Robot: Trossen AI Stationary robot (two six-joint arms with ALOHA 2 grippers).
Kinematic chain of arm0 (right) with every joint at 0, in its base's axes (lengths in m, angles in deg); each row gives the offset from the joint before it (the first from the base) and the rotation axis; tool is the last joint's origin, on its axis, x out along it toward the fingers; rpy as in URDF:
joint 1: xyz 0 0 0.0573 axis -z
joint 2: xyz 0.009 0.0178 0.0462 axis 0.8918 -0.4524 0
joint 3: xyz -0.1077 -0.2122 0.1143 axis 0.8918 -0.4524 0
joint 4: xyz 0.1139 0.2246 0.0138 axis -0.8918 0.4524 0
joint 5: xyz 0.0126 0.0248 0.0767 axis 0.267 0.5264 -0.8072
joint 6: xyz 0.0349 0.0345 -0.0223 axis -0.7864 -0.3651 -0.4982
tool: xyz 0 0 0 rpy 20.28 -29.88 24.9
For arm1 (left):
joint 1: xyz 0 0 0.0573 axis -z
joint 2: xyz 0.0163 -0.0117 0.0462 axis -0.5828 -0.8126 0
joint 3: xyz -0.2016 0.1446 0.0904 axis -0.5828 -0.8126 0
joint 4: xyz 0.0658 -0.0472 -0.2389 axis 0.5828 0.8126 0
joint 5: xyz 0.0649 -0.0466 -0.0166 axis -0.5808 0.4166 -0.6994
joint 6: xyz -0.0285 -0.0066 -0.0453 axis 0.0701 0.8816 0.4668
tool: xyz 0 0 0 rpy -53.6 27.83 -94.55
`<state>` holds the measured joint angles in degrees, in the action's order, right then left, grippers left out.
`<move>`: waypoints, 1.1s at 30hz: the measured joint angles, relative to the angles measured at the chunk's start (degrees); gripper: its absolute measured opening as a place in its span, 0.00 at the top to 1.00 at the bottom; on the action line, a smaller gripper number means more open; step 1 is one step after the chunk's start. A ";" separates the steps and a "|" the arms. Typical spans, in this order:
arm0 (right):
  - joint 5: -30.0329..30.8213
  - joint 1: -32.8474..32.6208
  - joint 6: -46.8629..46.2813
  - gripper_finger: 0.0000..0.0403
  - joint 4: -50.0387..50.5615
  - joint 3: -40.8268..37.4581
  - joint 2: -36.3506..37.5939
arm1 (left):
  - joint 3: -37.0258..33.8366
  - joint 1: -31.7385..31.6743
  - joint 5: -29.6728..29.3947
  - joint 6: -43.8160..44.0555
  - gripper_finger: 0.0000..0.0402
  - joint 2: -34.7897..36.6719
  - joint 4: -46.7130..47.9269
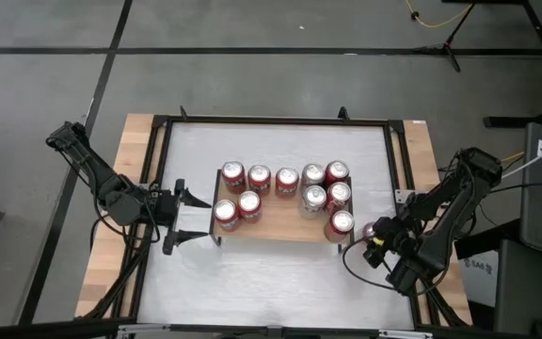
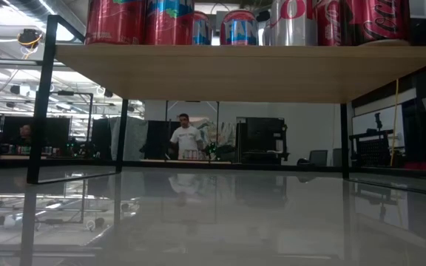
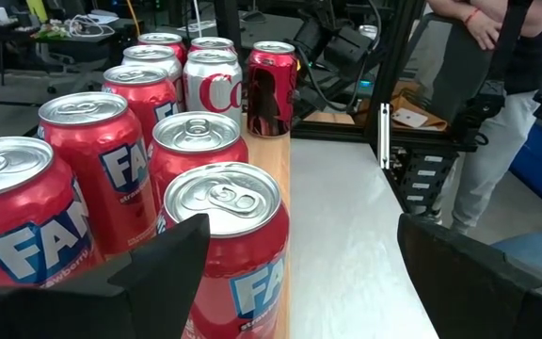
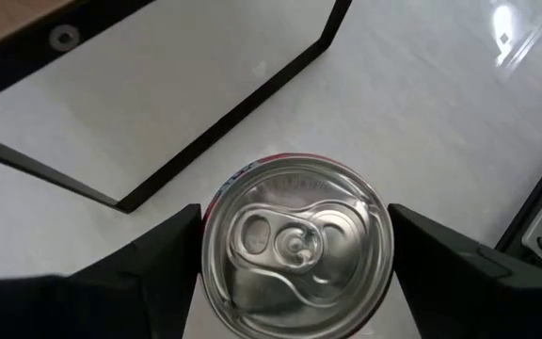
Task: Place canned beverage on shelf
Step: Put the red soda can on the shelf
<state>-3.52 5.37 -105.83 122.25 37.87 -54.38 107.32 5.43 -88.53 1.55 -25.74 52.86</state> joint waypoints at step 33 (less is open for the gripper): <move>-10.23 0.00 1.78 0.09 0.88 -0.28 -0.17 | 0.00 -0.03 -0.02 0.02 0.16 0.01 0.02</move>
<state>-13.75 5.37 -104.05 123.14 37.59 -54.55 107.32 5.40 -88.55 1.57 -25.73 52.88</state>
